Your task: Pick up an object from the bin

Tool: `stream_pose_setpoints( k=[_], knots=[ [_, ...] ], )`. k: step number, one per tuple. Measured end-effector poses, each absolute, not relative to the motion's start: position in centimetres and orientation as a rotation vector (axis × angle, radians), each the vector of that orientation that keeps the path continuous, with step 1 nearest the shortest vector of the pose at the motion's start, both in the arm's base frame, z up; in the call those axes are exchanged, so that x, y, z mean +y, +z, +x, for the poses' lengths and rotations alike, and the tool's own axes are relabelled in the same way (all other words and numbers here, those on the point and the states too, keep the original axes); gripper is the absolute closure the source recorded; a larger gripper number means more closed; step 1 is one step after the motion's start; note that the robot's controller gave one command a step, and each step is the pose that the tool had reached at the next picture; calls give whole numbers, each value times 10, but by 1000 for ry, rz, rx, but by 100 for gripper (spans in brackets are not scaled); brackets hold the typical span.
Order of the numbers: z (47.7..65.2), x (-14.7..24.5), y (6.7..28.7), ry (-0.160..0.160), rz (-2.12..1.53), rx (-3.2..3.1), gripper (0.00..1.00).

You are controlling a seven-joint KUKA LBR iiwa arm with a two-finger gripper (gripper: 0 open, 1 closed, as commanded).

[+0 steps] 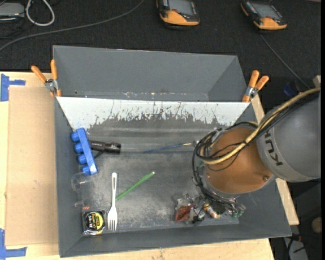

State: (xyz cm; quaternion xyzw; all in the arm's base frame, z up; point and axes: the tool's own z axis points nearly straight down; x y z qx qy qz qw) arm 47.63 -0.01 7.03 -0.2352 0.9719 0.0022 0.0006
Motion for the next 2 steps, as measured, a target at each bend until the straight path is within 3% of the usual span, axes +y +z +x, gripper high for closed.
stream_pose_setpoints(
  k=[2],
  knots=[
    [473,1,123,12,-737,3063,100]
  ],
)
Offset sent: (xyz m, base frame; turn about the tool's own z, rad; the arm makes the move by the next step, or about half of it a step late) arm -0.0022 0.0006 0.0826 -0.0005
